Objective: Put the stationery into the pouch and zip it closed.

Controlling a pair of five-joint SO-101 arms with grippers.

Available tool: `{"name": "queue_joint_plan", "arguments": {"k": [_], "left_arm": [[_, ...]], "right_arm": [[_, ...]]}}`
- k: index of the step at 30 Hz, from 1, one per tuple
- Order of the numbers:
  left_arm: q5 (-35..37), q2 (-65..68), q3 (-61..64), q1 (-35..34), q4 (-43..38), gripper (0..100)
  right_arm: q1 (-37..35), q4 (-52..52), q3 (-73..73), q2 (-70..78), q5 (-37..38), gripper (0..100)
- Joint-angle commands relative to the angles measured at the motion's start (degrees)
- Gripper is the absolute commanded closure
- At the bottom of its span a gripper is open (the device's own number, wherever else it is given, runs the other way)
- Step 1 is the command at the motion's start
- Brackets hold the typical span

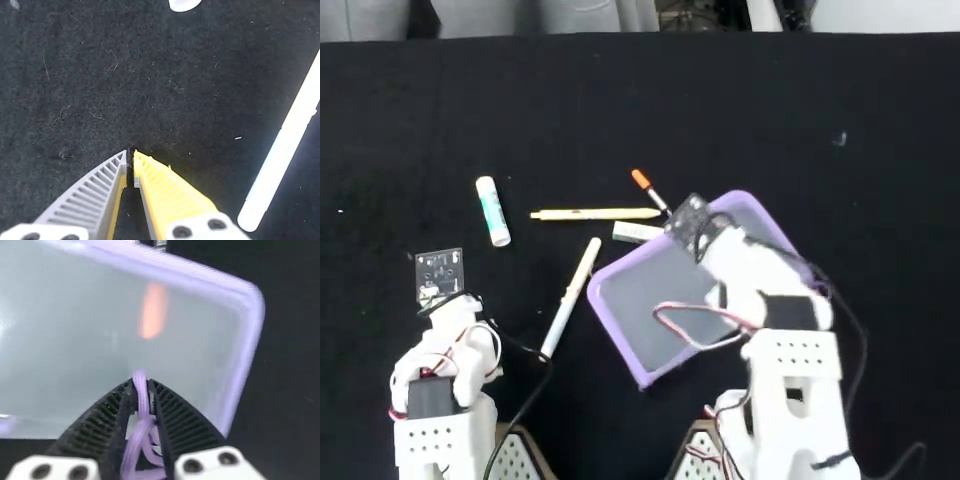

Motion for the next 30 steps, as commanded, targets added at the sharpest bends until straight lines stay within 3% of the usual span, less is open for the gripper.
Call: {"name": "queue_joint_plan", "arguments": {"k": [1, 10, 20, 24, 30], "left_arm": [[-0.5, 0.4, 0.6, 0.4, 0.3, 97], [-0.6, 0.4, 0.6, 0.7, 0.3, 97], [-0.8, 0.3, 0.6, 1.1, -0.1, 97], [-0.9, 0.3, 0.6, 5.7, -0.8, 97], [-0.9, 0.3, 0.6, 14.4, -13.0, 97]], "right_arm": [[1.8, 6.8, -10.5, -0.3, -0.8, 98.8], [1.5, 16.5, -30.6, 0.1, -1.1, 98.8], [1.5, 17.2, -46.7, 0.1, -1.2, 98.8], [1.5, 15.4, -53.0, 0.2, -3.6, 98.8], [0.7, 8.0, -60.0, 0.6, -11.9, 98.8]]}}
